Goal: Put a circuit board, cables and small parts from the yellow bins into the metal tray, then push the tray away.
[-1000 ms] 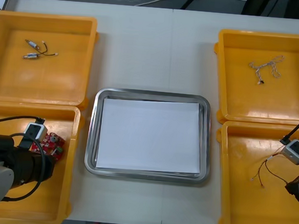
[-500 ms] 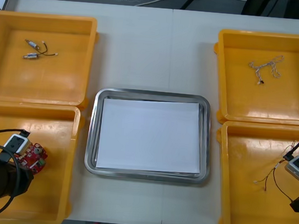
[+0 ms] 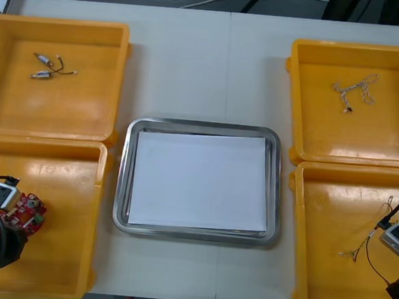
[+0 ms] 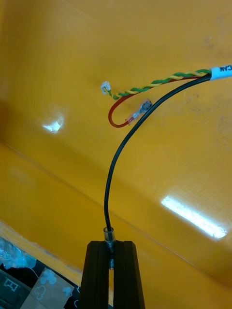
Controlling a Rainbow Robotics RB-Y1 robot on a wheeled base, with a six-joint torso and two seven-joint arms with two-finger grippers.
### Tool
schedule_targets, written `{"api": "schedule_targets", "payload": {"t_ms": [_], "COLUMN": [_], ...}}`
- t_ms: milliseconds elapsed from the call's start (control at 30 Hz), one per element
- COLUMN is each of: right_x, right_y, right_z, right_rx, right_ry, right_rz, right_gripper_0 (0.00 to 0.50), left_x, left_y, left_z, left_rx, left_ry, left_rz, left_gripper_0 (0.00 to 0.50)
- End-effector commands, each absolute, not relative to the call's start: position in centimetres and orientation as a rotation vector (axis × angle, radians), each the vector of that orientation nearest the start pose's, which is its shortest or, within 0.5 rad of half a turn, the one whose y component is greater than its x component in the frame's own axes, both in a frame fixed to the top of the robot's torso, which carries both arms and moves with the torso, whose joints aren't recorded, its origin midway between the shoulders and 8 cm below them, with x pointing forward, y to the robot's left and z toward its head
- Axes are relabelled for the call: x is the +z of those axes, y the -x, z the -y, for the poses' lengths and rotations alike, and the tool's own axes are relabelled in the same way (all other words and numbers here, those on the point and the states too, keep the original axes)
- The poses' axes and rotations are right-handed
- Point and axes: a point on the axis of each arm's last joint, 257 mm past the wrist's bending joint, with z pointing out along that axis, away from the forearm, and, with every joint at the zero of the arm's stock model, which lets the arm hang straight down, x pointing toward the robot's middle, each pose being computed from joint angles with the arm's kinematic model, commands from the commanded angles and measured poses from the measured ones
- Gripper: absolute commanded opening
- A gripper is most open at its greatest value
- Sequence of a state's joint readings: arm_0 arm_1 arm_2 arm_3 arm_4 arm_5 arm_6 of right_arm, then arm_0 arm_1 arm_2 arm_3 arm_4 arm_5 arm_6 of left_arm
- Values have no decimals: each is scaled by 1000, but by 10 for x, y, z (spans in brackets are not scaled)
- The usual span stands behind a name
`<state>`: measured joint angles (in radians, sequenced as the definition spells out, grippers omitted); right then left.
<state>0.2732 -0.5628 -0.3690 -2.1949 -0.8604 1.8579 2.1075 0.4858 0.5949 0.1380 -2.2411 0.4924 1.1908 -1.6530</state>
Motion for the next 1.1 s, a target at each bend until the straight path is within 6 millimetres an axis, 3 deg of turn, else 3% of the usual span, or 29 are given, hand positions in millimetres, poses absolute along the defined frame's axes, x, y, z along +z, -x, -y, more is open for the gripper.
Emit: {"api": "schedule_targets", "payload": {"t_ms": [33,67,100,133,567,733,933,1100], "right_x": [-299,-299,-298,-297,-286,-281,-275,-272], "right_y": [-239,-240,-241,-242,-264,-273,-275,-270], "right_z": [362,362,362,361,351,338,328,323], "right_rx": [120,119,118,117,120,146,174,210], "right_ry": [869,869,870,872,797,718,527,312], "right_rz": [-2770,-2768,-2765,-2762,-2749,-2760,-2802,-2854], "right_gripper_0": [306,375,479,500,500,500,500,500], "left_x": [-330,-331,-332,-333,-339,-339,-335,-332], "left_y": [-291,-291,-293,-293,-296,-296,-300,-302], "left_z": [-411,-411,-411,-412,-409,-408,-407,-405], "left_rx": [283,282,284,283,284,283,277,263], "left_ry": [-361,-360,-364,-357,-366,-367,-365,-367], "left_rz": [-2579,-2581,-2579,-2581,-2581,-2584,-2594,-2604], "left_gripper_0": [67,67,67,67,86,184,346,389]}}
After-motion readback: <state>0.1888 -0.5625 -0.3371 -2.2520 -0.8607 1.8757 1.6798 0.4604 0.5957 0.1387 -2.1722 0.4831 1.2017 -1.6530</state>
